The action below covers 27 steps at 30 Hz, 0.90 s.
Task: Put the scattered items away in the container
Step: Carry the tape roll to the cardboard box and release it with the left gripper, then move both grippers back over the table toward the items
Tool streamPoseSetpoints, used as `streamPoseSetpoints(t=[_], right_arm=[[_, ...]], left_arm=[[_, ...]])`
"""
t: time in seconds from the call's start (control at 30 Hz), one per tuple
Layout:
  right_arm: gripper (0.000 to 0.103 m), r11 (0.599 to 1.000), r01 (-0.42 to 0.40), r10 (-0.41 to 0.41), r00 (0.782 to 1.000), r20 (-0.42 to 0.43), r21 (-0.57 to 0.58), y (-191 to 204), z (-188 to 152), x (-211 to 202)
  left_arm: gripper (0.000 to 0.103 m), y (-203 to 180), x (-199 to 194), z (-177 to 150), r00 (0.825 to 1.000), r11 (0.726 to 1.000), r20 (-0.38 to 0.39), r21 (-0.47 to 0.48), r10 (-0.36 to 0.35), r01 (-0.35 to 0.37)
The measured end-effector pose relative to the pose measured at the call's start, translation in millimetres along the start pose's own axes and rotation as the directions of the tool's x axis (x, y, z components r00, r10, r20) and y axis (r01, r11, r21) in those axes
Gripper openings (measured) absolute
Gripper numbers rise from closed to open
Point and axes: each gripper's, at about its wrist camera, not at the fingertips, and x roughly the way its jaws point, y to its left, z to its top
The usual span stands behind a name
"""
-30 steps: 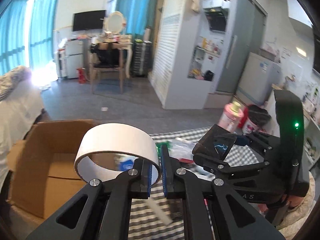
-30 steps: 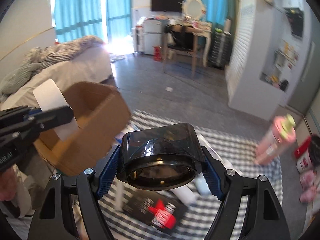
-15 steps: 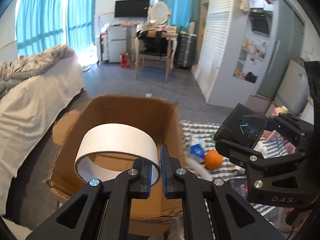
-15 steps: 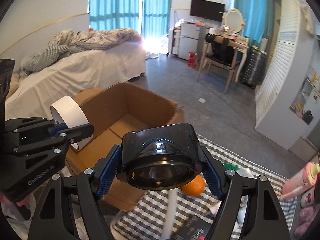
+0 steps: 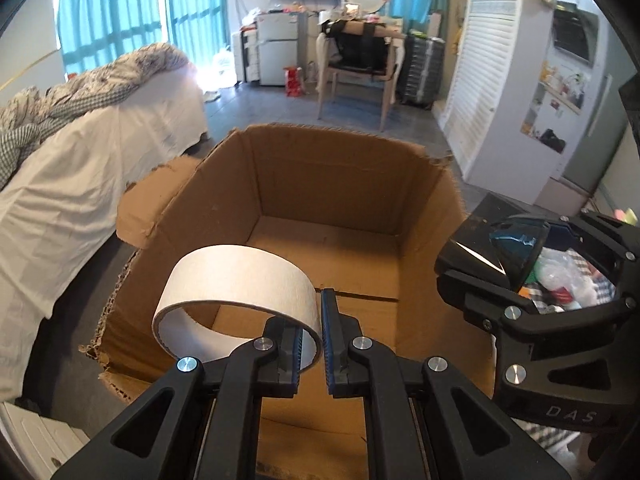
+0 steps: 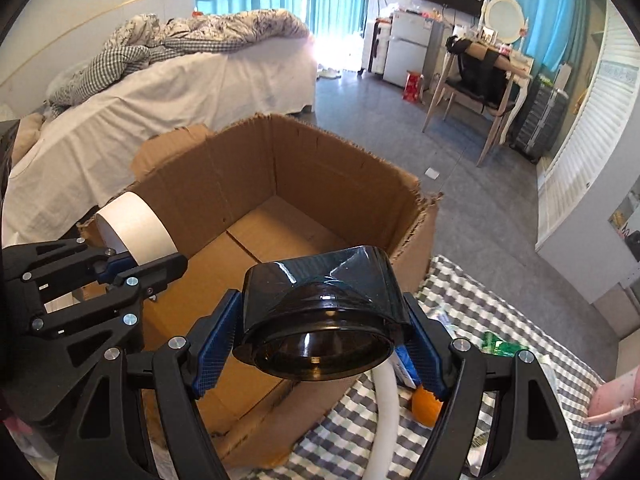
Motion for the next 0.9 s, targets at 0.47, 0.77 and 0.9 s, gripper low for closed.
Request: streamPoseSetpoints(t=[0.47, 0.77, 0.9], right_arm=[[0.078, 1.0, -0.008, 0.008, 1.0, 0.005, 0.028, -14.0, 5.9, 19.6], [0.083, 0.999, 0.002, -0.006, 0.997, 0.072, 0.052, -18.5, 3.7, -11.7], [0.084, 0.997, 0.026, -0.033, 0.994, 0.106, 0.07, -25.0, 1.7, -30.8]], left_arm=[[0.075, 17.8, 13.8, 0.9, 0.995, 0.994, -0.023, -0.058, 0.096, -0.097], [0.081, 10.9, -11.2, 3.5, 0.995, 0.994, 0.026, -0.049, 0.096, -0.095], [0.081, 9.2, -18.7, 1.5, 0.995, 0.994, 0.036, -0.051, 0.096, -0.094]])
